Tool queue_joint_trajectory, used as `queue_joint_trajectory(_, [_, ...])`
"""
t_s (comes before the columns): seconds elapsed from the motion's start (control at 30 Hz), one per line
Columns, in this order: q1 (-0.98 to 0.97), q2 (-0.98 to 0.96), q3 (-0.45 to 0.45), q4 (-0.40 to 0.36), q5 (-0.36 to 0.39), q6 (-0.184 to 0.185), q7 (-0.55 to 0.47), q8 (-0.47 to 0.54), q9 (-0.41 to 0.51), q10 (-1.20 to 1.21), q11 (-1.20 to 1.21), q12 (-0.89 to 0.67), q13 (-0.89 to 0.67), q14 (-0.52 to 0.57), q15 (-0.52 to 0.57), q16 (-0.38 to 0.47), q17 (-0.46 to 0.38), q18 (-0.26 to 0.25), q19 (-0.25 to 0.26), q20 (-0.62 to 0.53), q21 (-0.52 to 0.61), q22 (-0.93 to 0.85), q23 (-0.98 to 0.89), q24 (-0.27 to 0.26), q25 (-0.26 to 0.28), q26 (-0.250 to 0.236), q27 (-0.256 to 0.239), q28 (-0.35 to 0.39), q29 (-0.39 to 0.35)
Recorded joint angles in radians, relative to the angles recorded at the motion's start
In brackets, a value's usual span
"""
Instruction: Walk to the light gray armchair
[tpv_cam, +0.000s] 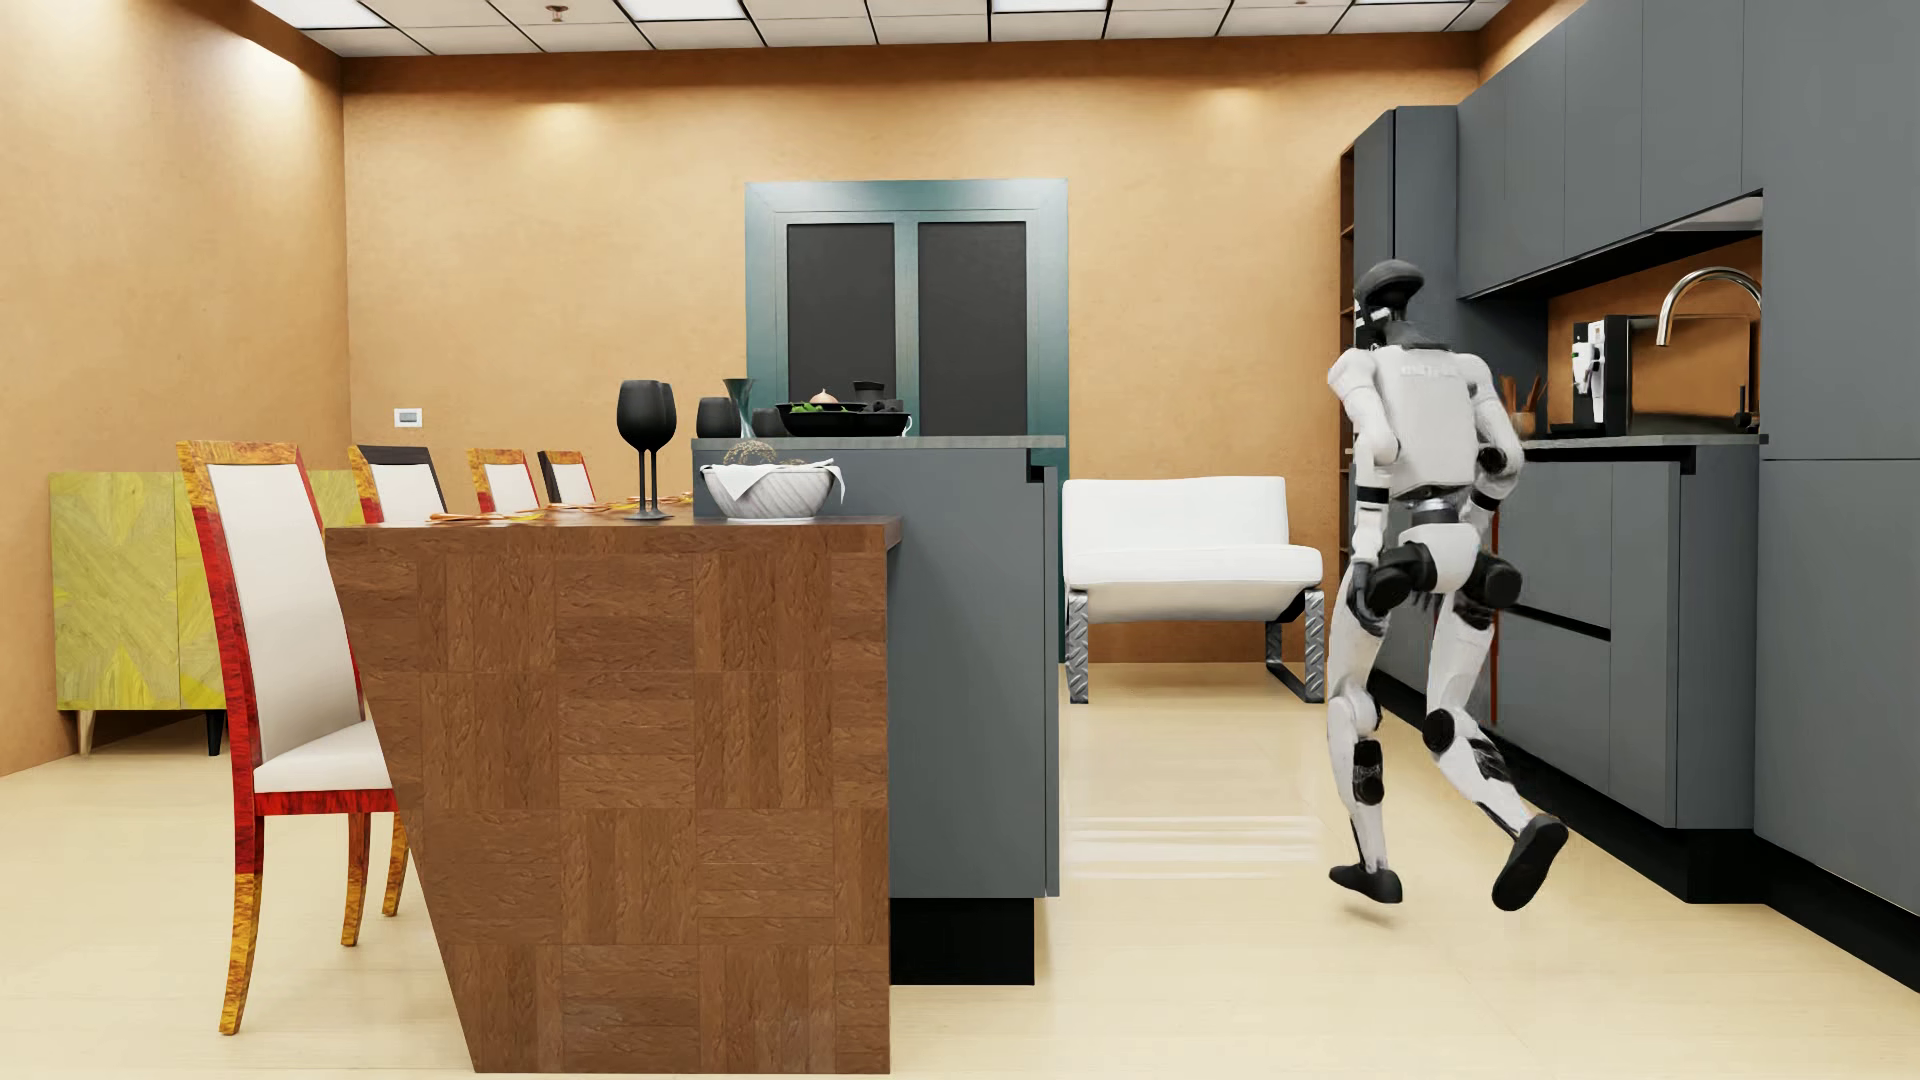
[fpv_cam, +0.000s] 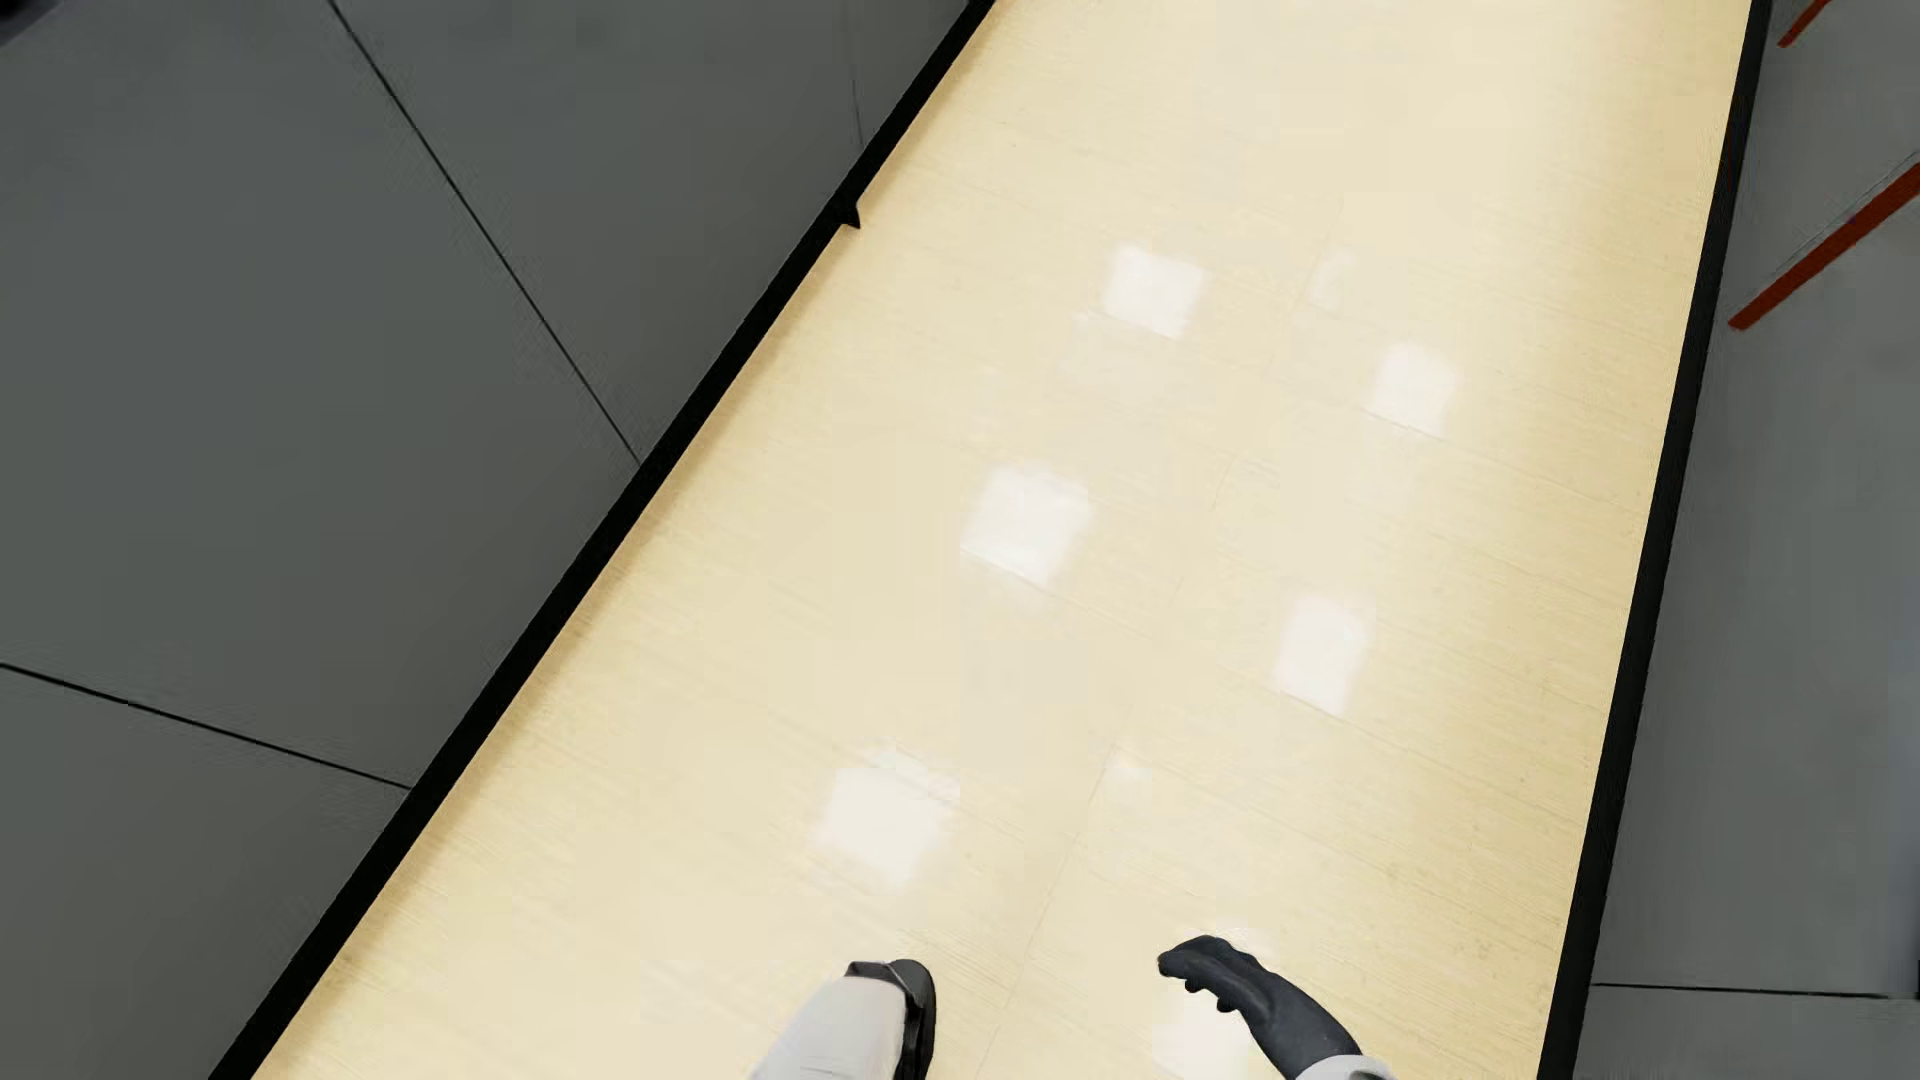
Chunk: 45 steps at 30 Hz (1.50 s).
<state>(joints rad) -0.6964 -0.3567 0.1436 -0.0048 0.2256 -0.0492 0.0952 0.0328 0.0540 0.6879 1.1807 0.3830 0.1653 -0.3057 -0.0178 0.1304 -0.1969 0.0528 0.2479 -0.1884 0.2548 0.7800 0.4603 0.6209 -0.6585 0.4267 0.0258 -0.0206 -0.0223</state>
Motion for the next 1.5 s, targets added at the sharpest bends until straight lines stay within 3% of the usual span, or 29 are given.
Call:
queue_joint_trajectory(0.07, [0.191,-0.218,-0.046,0.041,-0.164,-0.004,0.044,-0.048,-0.001,-0.109,0.119,-0.078,0.067,-0.050,-0.145,0.010,0.050,-0.036,-0.020,-0.063,-0.092,0.028,0.047,0.029,-0.003,-0.034,0.033,-0.022,-0.082])
queue_joint_trajectory(0.1, [0.287,-0.313,-0.077,0.049,-0.227,-0.003,0.063,-0.083,-0.004,-0.160,0.078,-0.126,0.092,-0.077,-0.191,0.028,0.084,-0.051,-0.095,-0.105,-0.179,0.027,0.091,0.058,0.037,-0.053,0.055,-0.032,-0.152])
queue_joint_trajectory(0.17, [0.470,-0.460,-0.136,0.056,-0.259,0.005,0.104,-0.076,-0.010,-0.222,-0.140,-0.231,0.113,-0.158,-0.234,0.098,0.114,-0.081,-0.171,-0.171,-0.329,-0.039,0.150,0.082,0.112,-0.099,0.114,-0.036,-0.248])
queue_joint_trajectory(0.27, [0.737,-0.472,-0.197,0.095,-0.257,0.027,0.121,-0.022,0.001,-0.306,-0.788,-0.420,0.204,-0.213,-0.131,0.191,0.076,-0.166,-0.210,-0.124,-0.450,-0.162,0.134,0.021,0.171,-0.116,0.077,0.035,-0.239])
queue_joint_trajectory(0.3, [0.804,-0.450,-0.210,0.114,-0.281,0.034,0.102,-0.068,0.007,-0.302,-0.883,-0.464,0.243,-0.182,-0.111,0.195,0.075,-0.197,-0.243,-0.069,-0.469,-0.200,0.132,-0.014,0.168,-0.098,0.067,0.083,-0.239])
queue_joint_trajectory(0.37, [0.862,-0.433,-0.228,0.182,-0.328,0.049,0.042,-0.222,0.020,-0.174,-0.688,-0.492,0.303,0.024,-0.021,0.211,0.106,-0.223,-0.240,0.003,-0.480,-0.295,0.147,-0.044,0.145,-0.090,0.058,0.196,-0.236])
queue_joint_trajectory(0.4, [0.815,-0.422,-0.234,0.213,-0.314,0.061,-0.004,-0.238,0.029,0.004,-0.564,-0.468,0.306,0.241,-0.092,0.223,0.126,-0.174,-0.292,0.019,-0.478,-0.350,0.164,-0.054,0.133,-0.104,0.055,0.233,-0.230])
queue_joint_trajectory(0.43, [0.718,-0.388,-0.235,0.261,-0.288,0.075,-0.021,-0.248,0.037,0.235,-0.491,-0.425,0.286,0.423,-0.187,0.228,0.140,-0.209,-0.303,0.027,-0.472,-0.399,0.182,-0.066,0.120,-0.116,0.054,0.247,-0.224])
queue_joint_trajectory(0.5, [0.428,-0.248,-0.213,0.247,-0.212,0.100,-0.103,-0.246,0.049,0.602,-0.534,-0.348,0.190,0.330,-0.294,0.212,0.154,-0.096,-0.310,0.003,-0.436,-0.440,0.211,-0.076,0.091,-0.111,0.045,0.209,-0.224])
queue_joint_trajectory(0.53, [0.280,-0.153,-0.200,0.203,-0.186,0.103,-0.119,-0.231,0.048,0.666,-0.619,-0.319,0.127,0.304,-0.316,0.190,0.154,-0.089,-0.302,-0.024,-0.406,-0.427,0.221,-0.074,0.077,-0.103,0.044,0.171,-0.224])
queue_joint_trajectory(0.63, [-0.030,0.117,-0.157,0.114,-0.145,0.086,-0.060,-0.164,0.016,0.437,-0.838,-0.202,-0.060,0.221,-0.372,0.150,0.138,-0.123,-0.291,-0.085,-0.224,-0.325,0.211,-0.058,0.004,-0.100,0.022,0.040,-0.113])
queue_joint_trajectory(0.7, [-0.139,0.235,-0.119,0.092,-0.131,0.073,-0.061,-0.117,-0.006,0.081,-0.827,-0.135,-0.173,0.240,-0.476,0.141,0.104,-0.107,-0.286,-0.100,-0.047,-0.273,0.120,-0.028,-0.065,-0.084,-0.063,-0.049,-0.019])
queue_joint_trajectory(0.73, [-0.146,0.300,-0.101,0.095,-0.130,0.070,-0.077,-0.100,-0.015,-0.163,-0.825,-0.097,-0.220,0.231,-0.516,0.131,0.083,-0.140,-0.284,-0.086,0.027,-0.248,0.055,-0.020,-0.069,-0.077,-0.109,-0.060,-0.007])
queue_joint_trajectory(0.8, [-0.106,0.424,-0.071,0.120,-0.150,0.067,-0.036,-0.062,-0.029,-0.479,-0.790,-0.030,-0.245,0.204,-0.506,0.080,0.046,-0.120,-0.264,-0.044,0.100,-0.152,-0.045,-0.004,0.012,-0.028,-0.157,-0.015,-0.039])
queue_joint_trajectory(0.83, [-0.089,0.444,-0.058,0.129,-0.180,0.063,0.011,-0.049,-0.030,-0.400,-0.691,-0.007,-0.217,0.225,-0.417,0.049,0.026,-0.085,-0.258,-0.047,0.107,-0.091,-0.075,0.018,0.073,0.010,-0.147,-0.012,-0.054])
queue_joint_trajectory(0.87, [-0.080,0.406,-0.048,0.122,-0.221,0.054,0.034,-0.036,-0.026,-0.278,-0.505,0.002,-0.171,0.319,-0.202,0.019,-0.002,0.020,-0.228,-0.073,0.098,-0.034,-0.098,0.047,0.127,0.031,-0.118,-0.044,-0.068])
queue_joint_trajectory(0.9, [-0.059,0.320,-0.047,0.118,-0.262,0.042,0.056,-0.031,-0.019,-0.152,-0.253,-0.005,-0.112,0.303,0.045,0.004,-0.022,0.025,-0.152,-0.105,0.069,0.013,-0.110,0.065,0.166,0.027,-0.079,-0.095,-0.095])
queue_joint_trajectory(0.93, [-0.017,0.202,-0.056,0.102,-0.335,0.026,0.073,-0.060,-0.012,-0.068,-0.029,-0.029,-0.053,0.201,0.168,0.003,-0.024,0.020,-0.125,-0.127,0.022,0.048,-0.094,0.063,0.189,0.006,-0.032,-0.145,-0.133])
queue_joint_trajectory(1.0, [0.150,-0.045,-0.099,0.047,-0.407,0.000,0.083,-0.114,-0.008,-0.087,0.159,-0.121,0.016,0.067,-0.032,0.024,0.023,0.004,-0.275,-0.146,-0.089,0.084,0.051,0.040,0.212,-0.022,0.103,-0.166,-0.209])
queue_joint_trajectory(1.07, [0.366,-0.224,-0.145,-0.003,-0.408,-0.003,0.064,-0.200,-0.024,-0.216,-0.007,-0.231,0.049,-0.004,-0.167,0.064,0.055,-0.018,-0.287,-0.180,-0.181,0.068,0.266,0.090,0.202,-0.034,0.270,-0.093,-0.205])
queue_joint_trajectory(1.1, [0.456,-0.293,-0.166,-0.019,-0.387,0.002,0.052,-0.216,-0.034,-0.245,-0.164,-0.294,0.083,-0.049,-0.189,0.088,0.037,-0.024,-0.234,-0.203,-0.196,0.039,0.343,0.113,0.178,-0.051,0.318,-0.064,-0.137])
queue_joint_trajectory(1.17, [0.615,-0.371,-0.204,-0.022,-0.324,0.014,0.014,-0.153,-0.046,-0.262,-0.611,-0.422,0.195,-0.143,-0.143,0.128,-0.012,-0.048,-0.173,-0.215,-0.195,-0.073,0.400,0.099,0.112,-0.114,0.300,-0.023,0.042])
queue_joint_trajectory(1.2, [0.709,-0.359,-0.221,-0.009,-0.306,0.019,-0.020,-0.082,-0.048,-0.281,-0.883,-0.472,0.270,-0.169,-0.111,0.138,-0.017,-0.065,-0.139,-0.191,-0.226,-0.140,0.389,0.056,0.100,-0.147,0.275,0.020,0.081])
queue_joint_trajectory(1.27, [0.878,-0.335,-0.243,0.023,-0.345,0.016,-0.083,-0.192,-0.050,-0.254,-1.012,-0.492,0.411,-0.122,-0.137,0.132,0.038,-0.098,-0.135,-0.100,-0.378,-0.259,0.371,-0.077,0.129,-0.197,0.279,0.164,0.032])
queue_joint_trajectory(1.3, [0.909,-0.345,-0.254,0.061,-0.361,0.019,-0.099,-0.241,-0.046,-0.152,-0.856,-0.472,0.451,0.015,0.053,0.141,0.086,-0.099,-0.144,-0.066,-0.453,-0.307,0.376,-0.124,0.146,-0.208,0.293,0.220,-0.007])
queue_joint_trajectory(1.33, [0.877,-0.367,-0.263,0.109,-0.328,0.031,-0.124,-0.226,-0.036,0.046,-0.651,-0.439,0.461,0.221,0.044,0.162,0.132,-0.160,-0.302,-0.039,-0.501,-0.351,0.387,-0.142,0.147,-0.203,0.306,0.254,-0.031])
queue_joint_trajectory(1.37, [0.774,-0.353,-0.265,0.161,-0.313,0.045,-0.112,-0.244,-0.024,0.315,-0.501,-0.393,0.445,0.409,-0.090,0.161,0.154,-0.198,-0.310,-0.013,-0.527,-0.379,0.392,-0.147,0.131,-0.187,0.314,0.280,-0.036])
queue_joint_trajectory(1.43, [0.469,-0.227,-0.243,0.219,-0.266,0.073,-0.122,-0.274,-0.003,0.704,-0.437,-0.335,0.369,0.311,-0.253,0.124,0.169,-0.065,-0.318,-0.027,-0.512,-0.329,0.350,-0.136,0.060,-0.134,0.286,0.287,-0.014])
queue_joint_trajectory(1.5, [0.210,-0.051,-0.205,0.190,-0.222,0.082,-0.076,-0.276,-0.005,0.680,-0.509,-0.312,0.291,0.185,-0.313,0.128,0.160,-0.009,-0.314,-0.145,-0.447,-0.172,0.238,-0.070,-0.026,-0.075,0.189,0.134,-0.045])
